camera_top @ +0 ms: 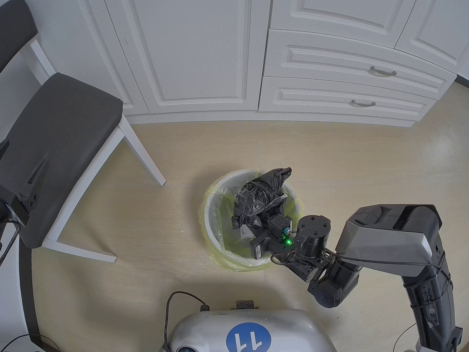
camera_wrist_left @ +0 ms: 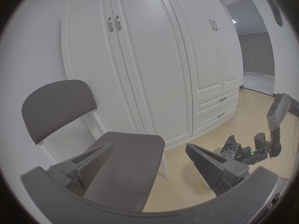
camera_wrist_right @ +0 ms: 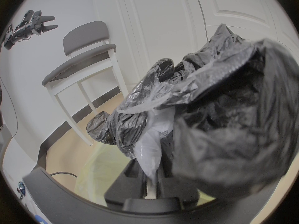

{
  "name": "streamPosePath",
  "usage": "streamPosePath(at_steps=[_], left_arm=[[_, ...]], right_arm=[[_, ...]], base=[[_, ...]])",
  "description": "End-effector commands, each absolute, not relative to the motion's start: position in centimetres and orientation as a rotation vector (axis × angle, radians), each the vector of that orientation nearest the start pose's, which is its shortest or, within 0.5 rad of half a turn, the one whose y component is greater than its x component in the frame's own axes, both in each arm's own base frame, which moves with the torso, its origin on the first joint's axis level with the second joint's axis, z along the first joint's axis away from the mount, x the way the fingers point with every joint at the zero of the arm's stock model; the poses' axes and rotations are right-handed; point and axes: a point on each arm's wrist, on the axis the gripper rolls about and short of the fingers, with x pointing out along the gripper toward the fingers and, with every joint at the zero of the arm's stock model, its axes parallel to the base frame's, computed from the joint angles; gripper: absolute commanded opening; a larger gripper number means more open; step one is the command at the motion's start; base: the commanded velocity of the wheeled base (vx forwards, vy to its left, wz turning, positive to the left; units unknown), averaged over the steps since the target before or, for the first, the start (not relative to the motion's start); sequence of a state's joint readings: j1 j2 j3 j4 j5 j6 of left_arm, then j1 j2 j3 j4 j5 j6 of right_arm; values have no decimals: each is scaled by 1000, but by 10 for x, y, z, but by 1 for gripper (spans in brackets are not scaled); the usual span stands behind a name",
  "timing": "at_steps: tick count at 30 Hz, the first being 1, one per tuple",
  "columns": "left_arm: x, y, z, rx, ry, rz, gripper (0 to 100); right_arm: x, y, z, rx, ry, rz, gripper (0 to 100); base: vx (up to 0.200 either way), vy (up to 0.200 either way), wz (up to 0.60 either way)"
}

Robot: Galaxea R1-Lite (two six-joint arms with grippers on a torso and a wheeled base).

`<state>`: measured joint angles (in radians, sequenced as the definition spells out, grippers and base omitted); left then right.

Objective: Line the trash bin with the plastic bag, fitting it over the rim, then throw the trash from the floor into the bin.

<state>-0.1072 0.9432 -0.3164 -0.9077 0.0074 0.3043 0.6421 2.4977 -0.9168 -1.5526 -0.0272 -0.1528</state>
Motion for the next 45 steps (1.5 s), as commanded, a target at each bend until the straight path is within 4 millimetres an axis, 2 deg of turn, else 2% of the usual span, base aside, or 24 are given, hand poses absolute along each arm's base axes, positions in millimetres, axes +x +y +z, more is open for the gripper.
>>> streamPosePath(at_steps=[1,5,6,19,25,27,32,33,37,43,45], left_arm=[[108,-11,229,286,-290,-56,100],[107,-11,230,285,-293,-56,100],[107,-11,230,285,-293,-56,100],[106,-11,230,285,-296,-55,100],[105,-11,229,287,-296,-55,100],[105,-11,229,287,-293,-55,100],[106,-11,228,287,-290,-56,100],[105,-11,229,287,-292,-56,100],[105,-11,228,287,-290,-57,100],[106,-11,228,287,-287,-58,100],[106,-12,227,287,-285,-60,100]], right_arm=[[338,251,2,-145,-46,595,0],[339,251,2,-144,-49,569,0],[339,251,2,-144,-49,569,100],[339,251,-3,-149,-39,568,100],[340,251,3,-144,-50,563,100],[339,249,9,-141,-60,559,100],[335,232,42,-133,-102,529,100],[330,228,54,-127,-118,525,100],[316,214,82,-120,-147,513,100],[318,193,97,-148,-145,464,100],[319,180,105,-164,-131,430,100]], base=[[0,0,0],[0,0,0],[0,0,0],[0,0,0],[0,0,0],[0,0,0],[0,0,0],[0,0,0],[0,0,0],[0,0,0],[0,0,0]])
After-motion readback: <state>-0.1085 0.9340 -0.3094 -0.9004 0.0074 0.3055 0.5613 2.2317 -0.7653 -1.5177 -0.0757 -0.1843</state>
